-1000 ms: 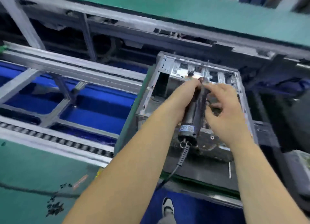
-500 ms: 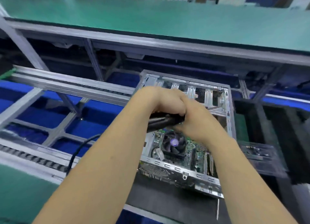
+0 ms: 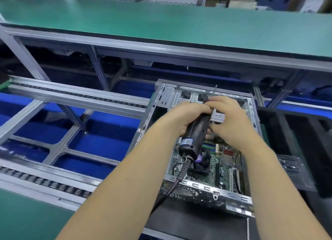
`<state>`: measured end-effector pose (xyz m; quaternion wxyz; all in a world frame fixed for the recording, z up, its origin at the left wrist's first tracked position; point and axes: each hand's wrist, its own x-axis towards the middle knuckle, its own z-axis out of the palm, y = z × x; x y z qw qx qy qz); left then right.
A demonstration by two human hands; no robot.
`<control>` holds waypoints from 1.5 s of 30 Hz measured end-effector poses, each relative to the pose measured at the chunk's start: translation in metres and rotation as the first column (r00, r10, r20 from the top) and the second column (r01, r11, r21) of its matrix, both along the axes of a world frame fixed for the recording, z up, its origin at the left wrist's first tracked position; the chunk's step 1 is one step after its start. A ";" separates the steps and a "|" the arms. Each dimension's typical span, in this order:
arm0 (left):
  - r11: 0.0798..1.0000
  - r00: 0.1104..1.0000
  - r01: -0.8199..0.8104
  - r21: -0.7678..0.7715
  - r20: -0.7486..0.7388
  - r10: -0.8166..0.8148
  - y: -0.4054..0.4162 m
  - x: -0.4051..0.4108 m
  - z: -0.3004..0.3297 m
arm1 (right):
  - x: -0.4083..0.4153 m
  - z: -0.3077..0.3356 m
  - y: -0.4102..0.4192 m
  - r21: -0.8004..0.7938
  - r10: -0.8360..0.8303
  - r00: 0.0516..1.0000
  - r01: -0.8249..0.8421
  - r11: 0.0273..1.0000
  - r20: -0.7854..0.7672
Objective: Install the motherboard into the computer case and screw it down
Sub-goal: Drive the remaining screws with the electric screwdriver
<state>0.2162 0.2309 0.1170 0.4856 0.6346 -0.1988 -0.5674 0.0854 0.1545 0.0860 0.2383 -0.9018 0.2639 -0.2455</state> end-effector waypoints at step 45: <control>0.967 0.839 -0.075 -0.245 -0.539 -0.072 -0.047 -0.120 -0.017 | -0.096 -0.019 0.057 0.678 -0.516 0.556 -0.121 0.725 0.652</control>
